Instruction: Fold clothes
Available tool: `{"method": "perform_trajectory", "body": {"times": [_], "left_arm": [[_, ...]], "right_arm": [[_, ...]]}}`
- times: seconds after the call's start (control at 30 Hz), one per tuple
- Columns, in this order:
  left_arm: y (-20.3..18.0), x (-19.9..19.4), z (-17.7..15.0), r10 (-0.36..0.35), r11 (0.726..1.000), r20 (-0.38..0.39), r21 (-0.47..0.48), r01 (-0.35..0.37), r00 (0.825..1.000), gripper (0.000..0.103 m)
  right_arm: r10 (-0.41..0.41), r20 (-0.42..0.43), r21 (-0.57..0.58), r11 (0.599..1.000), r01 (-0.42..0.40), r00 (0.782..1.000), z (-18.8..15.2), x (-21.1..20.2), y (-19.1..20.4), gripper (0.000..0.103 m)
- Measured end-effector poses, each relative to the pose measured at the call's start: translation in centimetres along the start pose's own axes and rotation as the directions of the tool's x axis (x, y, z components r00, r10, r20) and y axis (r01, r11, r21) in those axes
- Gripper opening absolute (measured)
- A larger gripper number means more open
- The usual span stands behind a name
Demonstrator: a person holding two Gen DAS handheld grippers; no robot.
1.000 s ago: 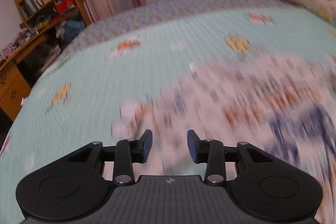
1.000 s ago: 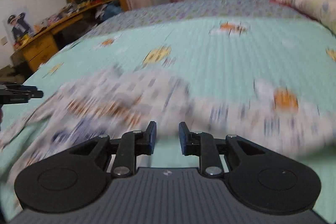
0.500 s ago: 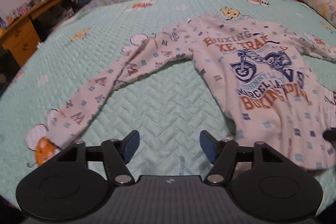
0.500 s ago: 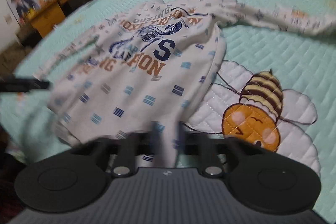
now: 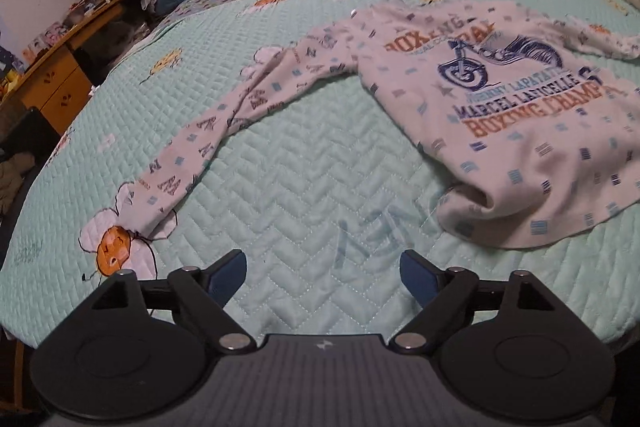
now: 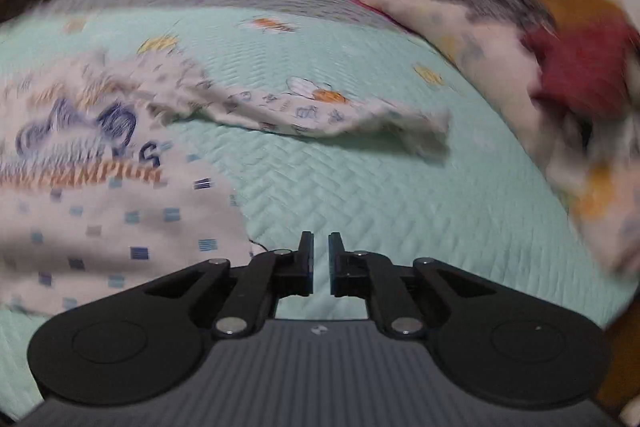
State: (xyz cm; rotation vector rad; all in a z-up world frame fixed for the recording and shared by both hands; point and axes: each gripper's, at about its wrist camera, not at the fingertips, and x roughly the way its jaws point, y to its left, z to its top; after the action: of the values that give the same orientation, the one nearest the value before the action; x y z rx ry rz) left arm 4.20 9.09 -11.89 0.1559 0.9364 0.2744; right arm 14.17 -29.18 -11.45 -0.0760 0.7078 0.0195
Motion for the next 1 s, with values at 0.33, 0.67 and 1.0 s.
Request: {"method": "perform_trajectory", "body": {"times": [0.33,0.67,1.0], "left_arm": [[2.6,0.5,-0.6,0.052,0.989,-0.048,-0.135,-0.058,0.997,0.086],[5.9,0.7,-2.2,0.056,0.985,-0.075,-0.158,-0.067,0.996,0.087],[3.5,1.1,0.1,0.016,0.991,-0.075,-0.128,-0.026,0.997,0.087]], "right_arm": [[0.589,0.135,-0.746,0.589,-0.309,0.797,-6.2,-7.4,19.6,0.059],[0.548,0.122,-0.642,0.680,-0.356,0.827,0.5,-1.7,24.1,0.007],[0.552,0.078,0.385,0.752,-0.536,0.830,5.8,6.1,7.4,0.025]]}}
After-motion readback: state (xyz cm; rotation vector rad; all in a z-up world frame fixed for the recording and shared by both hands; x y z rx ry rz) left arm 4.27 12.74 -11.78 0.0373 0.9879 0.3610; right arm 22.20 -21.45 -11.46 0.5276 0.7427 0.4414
